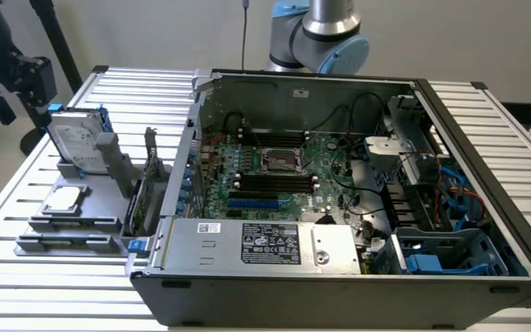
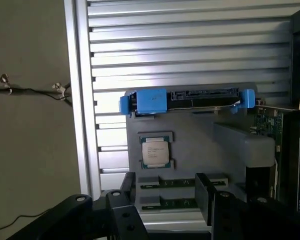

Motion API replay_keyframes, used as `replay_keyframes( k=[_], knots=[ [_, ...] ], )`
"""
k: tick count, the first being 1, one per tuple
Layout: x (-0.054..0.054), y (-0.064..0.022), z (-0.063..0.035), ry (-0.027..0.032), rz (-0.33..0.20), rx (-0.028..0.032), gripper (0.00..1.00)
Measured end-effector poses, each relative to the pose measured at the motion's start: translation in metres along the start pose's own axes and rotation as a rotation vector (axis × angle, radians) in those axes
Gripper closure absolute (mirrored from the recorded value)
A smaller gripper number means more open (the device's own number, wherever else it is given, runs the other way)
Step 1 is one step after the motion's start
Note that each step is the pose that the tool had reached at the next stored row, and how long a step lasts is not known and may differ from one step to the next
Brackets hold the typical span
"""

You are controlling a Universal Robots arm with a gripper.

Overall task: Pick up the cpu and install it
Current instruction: 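Pick up the cpu and move it towards the insertion slot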

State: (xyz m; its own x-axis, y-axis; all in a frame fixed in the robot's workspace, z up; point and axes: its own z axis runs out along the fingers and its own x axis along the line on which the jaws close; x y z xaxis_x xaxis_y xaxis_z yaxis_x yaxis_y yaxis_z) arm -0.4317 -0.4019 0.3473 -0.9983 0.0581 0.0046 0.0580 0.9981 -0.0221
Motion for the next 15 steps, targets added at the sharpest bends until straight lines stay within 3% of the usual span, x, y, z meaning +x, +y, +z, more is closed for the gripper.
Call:
replay_keyframes(
  k=[15],
  knots=[
    [0.0,-0.0071,0.0274,-0.0005,-0.059,-0.0011,0.4]
  ],
)
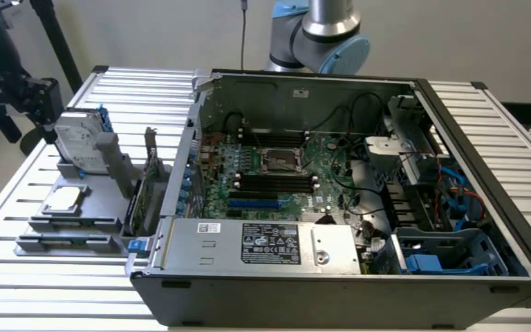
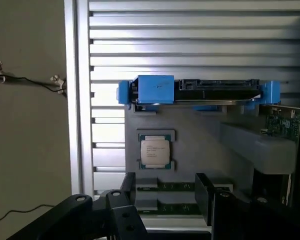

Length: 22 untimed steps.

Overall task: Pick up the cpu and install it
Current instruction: 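Pick up the cpu and move it towards the insertion slot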

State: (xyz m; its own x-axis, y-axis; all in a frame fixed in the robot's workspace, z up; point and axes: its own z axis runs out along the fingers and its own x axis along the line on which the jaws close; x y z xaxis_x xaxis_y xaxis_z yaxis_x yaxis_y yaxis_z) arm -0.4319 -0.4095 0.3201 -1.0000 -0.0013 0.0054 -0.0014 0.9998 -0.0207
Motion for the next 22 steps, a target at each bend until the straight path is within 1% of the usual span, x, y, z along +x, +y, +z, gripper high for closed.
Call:
replay_keyframes(
  k=[7,9,13,22],
  knots=[
    [0.001,-0.0003,0.0128,-0.0008,-0.033,-0.0006,0.4],
    [0.001,-0.0002,0.0164,-0.001,-0.043,-0.0032,0.4],
    [0.001,-0.0005,0.0237,-0.0015,-0.055,-0.0103,0.4],
    [0.001,-0.0043,0.0401,-0.0015,-0.055,-0.0109,0.4]
  ],
)
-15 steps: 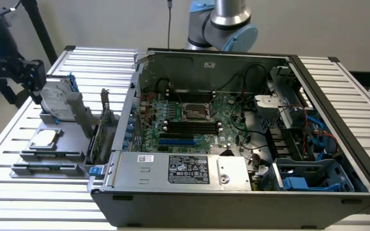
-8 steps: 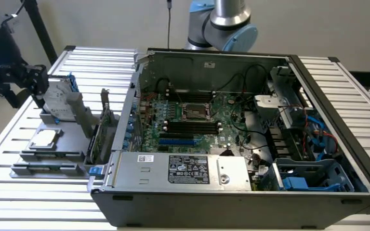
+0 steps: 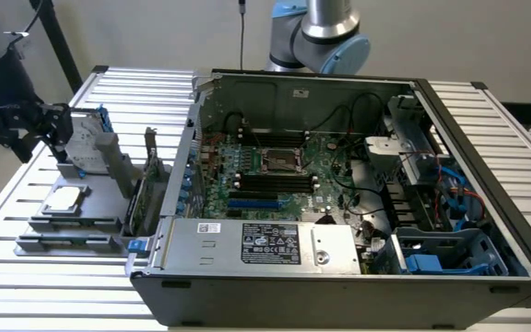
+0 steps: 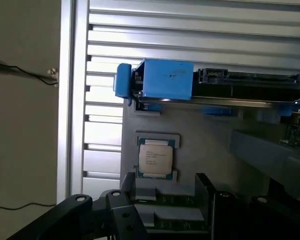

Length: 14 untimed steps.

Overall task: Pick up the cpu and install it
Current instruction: 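Pick up the cpu and move it towards the insertion slot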

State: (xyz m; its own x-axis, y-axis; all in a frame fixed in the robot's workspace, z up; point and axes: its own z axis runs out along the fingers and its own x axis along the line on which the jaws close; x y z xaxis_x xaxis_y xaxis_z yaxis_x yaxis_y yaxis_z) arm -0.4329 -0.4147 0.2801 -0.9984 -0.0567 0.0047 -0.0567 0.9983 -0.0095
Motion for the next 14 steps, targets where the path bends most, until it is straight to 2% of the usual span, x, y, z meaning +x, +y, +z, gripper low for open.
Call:
replay_keyframes(
  k=[7,9,10,14],
  knots=[
    [0.0,-0.0043,0.0128,0.0001,0.0,0.0,0.4],
    [0.0,-0.0059,0.0164,0.0001,0.0,-0.0001,0.38],
    [0.0,-0.0067,0.0184,0.0002,0.0,-0.0001,0.33],
    [0.0,-0.0094,0.0256,0.0003,0.002,-0.0001,0.33]
  ],
)
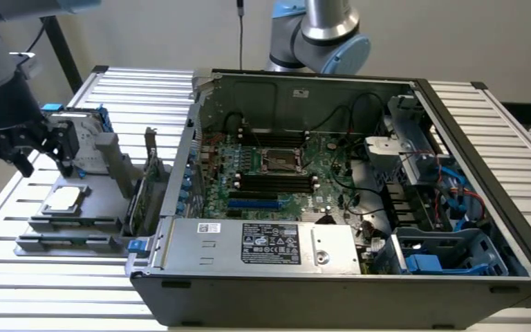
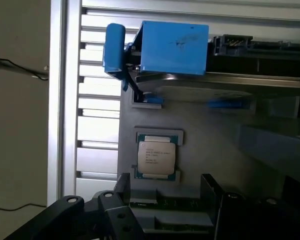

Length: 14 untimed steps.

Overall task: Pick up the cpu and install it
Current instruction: 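Pick up the cpu and move it towards the insertion slot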

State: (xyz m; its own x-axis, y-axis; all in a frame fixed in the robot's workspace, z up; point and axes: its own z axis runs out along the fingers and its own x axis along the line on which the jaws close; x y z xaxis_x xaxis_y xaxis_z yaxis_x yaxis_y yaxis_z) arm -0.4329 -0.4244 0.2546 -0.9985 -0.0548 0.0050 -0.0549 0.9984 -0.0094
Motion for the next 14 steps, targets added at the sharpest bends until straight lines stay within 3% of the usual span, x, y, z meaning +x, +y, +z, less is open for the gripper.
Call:
replay_keyframes(
  k=[14],
  knots=[
    [0.0,-0.0046,0.0252,0.0005,0.032,-0.0002,0.33]
  ],
)
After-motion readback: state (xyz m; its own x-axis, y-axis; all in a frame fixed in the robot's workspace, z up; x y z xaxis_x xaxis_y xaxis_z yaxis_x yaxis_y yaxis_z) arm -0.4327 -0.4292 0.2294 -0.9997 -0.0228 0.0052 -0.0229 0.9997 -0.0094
